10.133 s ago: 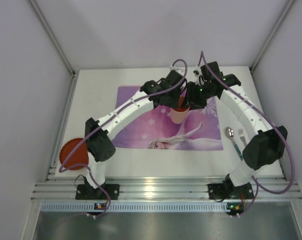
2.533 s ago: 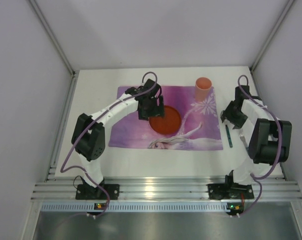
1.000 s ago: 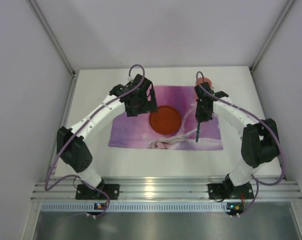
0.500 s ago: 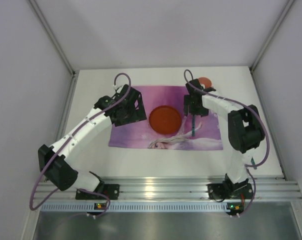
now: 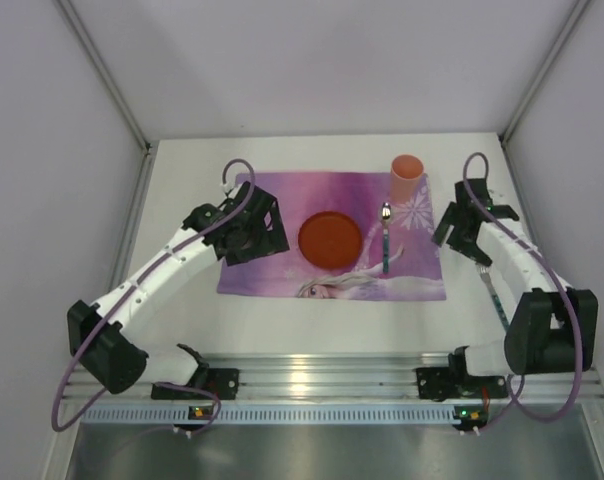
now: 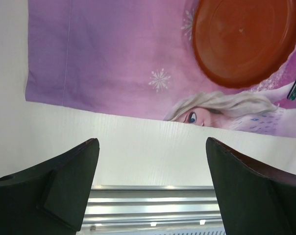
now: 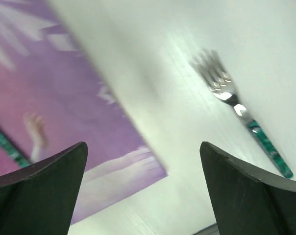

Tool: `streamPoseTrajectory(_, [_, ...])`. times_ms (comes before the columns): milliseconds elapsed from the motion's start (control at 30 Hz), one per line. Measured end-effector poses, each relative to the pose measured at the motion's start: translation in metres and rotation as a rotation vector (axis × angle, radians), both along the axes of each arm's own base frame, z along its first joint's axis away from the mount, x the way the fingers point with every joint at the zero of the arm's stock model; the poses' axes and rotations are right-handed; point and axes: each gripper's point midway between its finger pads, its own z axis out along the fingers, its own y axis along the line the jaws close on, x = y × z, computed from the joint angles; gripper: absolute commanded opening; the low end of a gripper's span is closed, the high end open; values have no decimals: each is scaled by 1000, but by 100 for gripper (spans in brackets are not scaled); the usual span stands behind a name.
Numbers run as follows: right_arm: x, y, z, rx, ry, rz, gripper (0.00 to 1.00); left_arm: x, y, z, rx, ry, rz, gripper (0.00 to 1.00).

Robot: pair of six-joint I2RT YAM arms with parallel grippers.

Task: Set the dinner table for one person

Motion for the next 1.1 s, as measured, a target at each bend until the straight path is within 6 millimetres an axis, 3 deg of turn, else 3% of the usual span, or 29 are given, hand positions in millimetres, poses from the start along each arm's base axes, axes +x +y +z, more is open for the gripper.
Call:
streamPoseTrajectory(100, [-30,-43,-12,-9,41,-150,98,-17,6,-3,-29,0,7,94])
streamPoseTrajectory(267, [-82,-87,-51,-2,199,-326,97,-43,11,-6,-101,-17,14,94])
streamPoseTrajectory(533, [-101,-132,-62,12,265,-489,96,-65,15,-26,-133,16,-8,94])
streamPoseTrajectory(667, [-103,-134,-79,22,330,-478,95,-67,9,-25,-156,28,-40,95])
streamPoseTrajectory(767, [-94,-135,-79,33,336,-453,93,-69,8,-20,-176,13,-57,95])
streamPoseTrajectory(900, [-84,-135,-82,58,344,-420,69,-75,10,-16,-192,-15,-84,95])
streamPoseTrajectory(1033, [-79,-131,-84,80,336,-402,60,-78,13,-19,-180,-6,-98,95])
streamPoseTrajectory(1100, [-74,-126,-84,88,324,-385,49,-78,13,-19,-176,-9,-103,95])
